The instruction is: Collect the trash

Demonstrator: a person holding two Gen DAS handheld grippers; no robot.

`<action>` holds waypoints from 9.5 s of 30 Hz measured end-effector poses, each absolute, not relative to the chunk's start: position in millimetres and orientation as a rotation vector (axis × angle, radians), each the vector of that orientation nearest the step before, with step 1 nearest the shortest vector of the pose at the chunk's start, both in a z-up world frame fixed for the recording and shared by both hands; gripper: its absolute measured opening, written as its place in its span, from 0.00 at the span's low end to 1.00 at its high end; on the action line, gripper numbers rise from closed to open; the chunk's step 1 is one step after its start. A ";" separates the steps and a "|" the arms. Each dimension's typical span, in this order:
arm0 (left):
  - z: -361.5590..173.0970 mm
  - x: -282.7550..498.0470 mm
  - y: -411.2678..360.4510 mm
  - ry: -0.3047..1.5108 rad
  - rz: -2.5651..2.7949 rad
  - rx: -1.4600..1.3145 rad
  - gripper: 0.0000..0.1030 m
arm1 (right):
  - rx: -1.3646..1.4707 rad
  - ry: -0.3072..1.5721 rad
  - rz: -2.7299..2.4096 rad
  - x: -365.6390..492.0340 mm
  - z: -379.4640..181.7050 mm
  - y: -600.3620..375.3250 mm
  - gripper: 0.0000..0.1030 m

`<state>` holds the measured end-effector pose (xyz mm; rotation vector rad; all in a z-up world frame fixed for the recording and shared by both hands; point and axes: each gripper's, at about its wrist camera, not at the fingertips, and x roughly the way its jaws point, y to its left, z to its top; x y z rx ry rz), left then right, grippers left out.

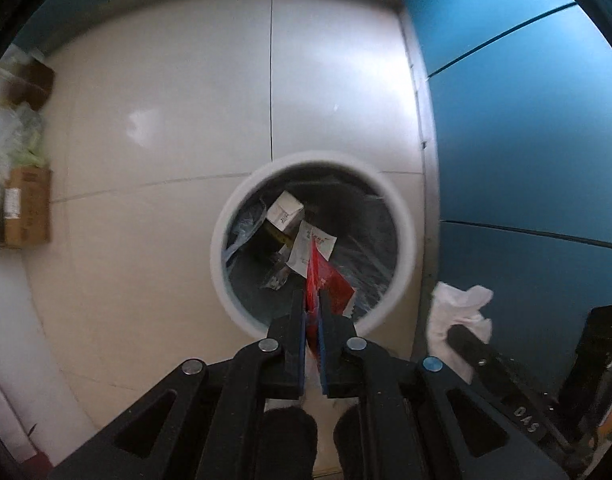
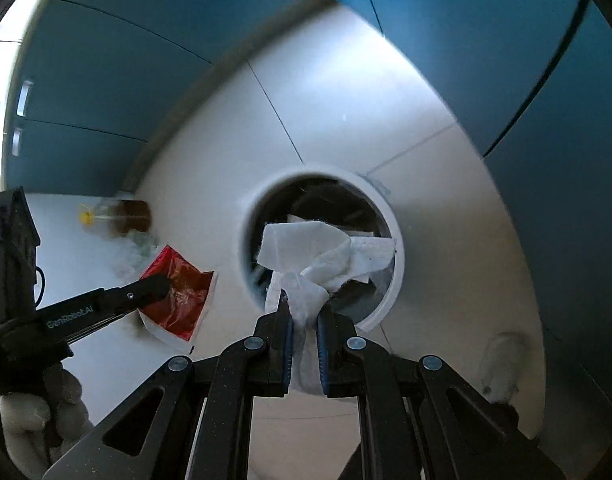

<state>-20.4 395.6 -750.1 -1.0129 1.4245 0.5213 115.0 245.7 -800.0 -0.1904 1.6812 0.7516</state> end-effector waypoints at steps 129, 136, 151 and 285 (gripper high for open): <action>-195.8 274.7 51.7 1.138 0.208 -0.211 0.01 | 0.191 0.976 0.077 348.7 -191.2 -283.5 0.12; -221.3 144.8 189.1 1.166 0.463 -0.326 0.01 | 0.033 1.086 0.392 287.9 -220.8 -100.8 0.12; -498.5 -45.2 381.6 1.389 0.761 -0.760 0.02 | -0.523 1.378 0.567 130.9 -549.3 222.4 0.12; -149.2 -272.8 133.6 0.862 0.651 -0.766 0.99 | -0.450 1.120 1.208 -85.2 -118.3 1.6 1.00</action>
